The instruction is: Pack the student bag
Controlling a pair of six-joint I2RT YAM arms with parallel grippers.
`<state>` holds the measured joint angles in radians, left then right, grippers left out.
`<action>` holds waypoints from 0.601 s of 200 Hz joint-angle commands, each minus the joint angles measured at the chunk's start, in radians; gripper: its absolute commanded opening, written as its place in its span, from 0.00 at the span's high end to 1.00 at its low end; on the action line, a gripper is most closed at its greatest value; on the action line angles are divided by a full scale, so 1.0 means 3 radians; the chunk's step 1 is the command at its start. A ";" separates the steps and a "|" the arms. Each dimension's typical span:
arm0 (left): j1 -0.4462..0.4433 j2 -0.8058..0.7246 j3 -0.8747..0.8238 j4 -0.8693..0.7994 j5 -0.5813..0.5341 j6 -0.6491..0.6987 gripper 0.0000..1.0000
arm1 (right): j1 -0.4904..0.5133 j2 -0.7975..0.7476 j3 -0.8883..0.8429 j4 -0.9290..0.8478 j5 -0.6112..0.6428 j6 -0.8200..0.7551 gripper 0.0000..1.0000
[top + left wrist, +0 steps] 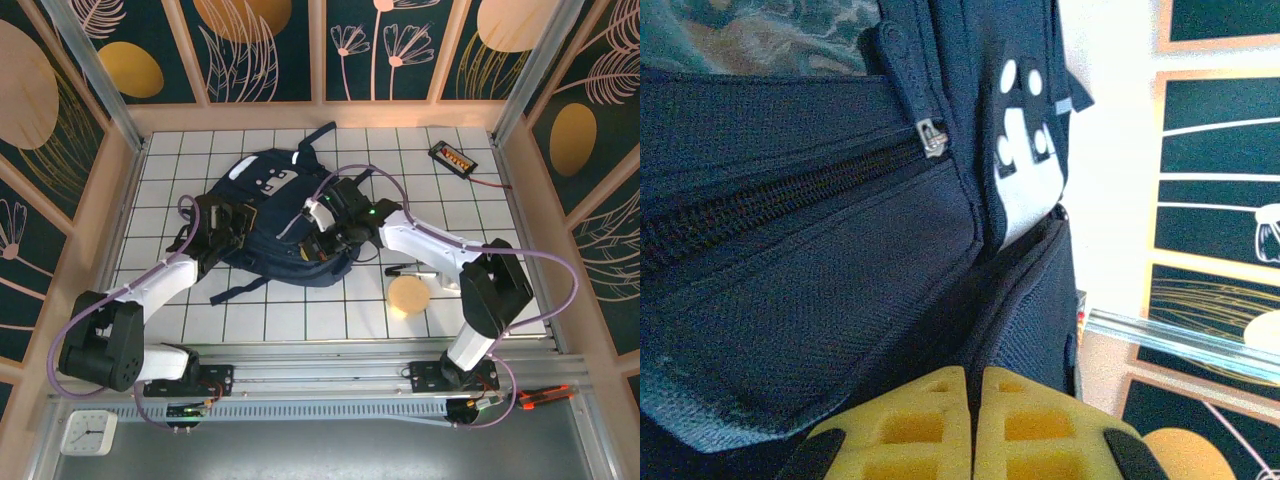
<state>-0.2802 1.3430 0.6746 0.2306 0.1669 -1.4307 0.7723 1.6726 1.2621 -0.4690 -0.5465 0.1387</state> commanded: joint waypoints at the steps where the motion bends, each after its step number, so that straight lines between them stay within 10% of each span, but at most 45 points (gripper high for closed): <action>1: 0.0015 -0.0083 0.0146 0.0193 -0.0306 -0.0163 1.00 | 0.0303 0.0090 0.0170 0.0058 -0.0196 0.0065 1.00; 120: -0.0167 -0.0417 -0.0325 0.0388 -0.0100 -0.0180 1.00 | 0.0327 0.0425 0.0475 0.0376 0.0656 0.1545 1.00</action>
<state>-0.3008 1.3128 0.6258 0.2890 0.1184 -1.4460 0.9035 1.8160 1.3960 -0.4835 -0.4278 0.4660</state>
